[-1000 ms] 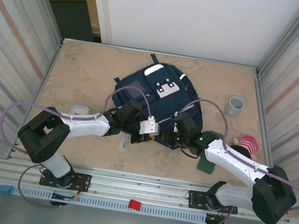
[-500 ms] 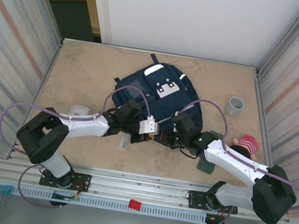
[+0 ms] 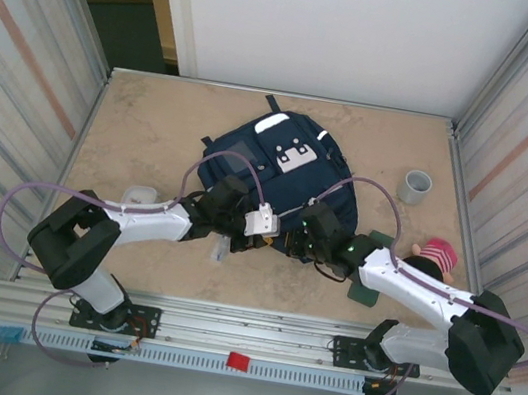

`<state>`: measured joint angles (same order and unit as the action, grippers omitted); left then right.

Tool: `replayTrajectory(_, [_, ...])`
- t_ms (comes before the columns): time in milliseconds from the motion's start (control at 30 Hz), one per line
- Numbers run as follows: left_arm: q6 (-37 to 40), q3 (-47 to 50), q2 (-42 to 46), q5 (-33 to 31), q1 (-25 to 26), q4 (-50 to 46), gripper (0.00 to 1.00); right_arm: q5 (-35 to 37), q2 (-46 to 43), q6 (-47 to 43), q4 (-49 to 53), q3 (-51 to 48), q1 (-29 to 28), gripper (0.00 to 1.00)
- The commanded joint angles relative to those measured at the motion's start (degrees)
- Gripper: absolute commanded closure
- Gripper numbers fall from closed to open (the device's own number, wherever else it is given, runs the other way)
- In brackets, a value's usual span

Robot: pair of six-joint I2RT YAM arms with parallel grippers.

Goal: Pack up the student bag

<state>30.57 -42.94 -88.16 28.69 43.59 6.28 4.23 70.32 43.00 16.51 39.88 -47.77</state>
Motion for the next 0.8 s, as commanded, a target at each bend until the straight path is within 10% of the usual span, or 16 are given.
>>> replayTrajectory(0, [-0.22,0.01,2.86,0.20,-0.43,2.15,1.00,6.93,-0.66,1.72,7.64,1.49,0.00,1.00])
replayTrajectory(767, [-0.95,1.17,5.08,2.34,-1.76,3.34,1.00,-6.65,2.81,-3.80,1.24,-0.15,5.61,0.80])
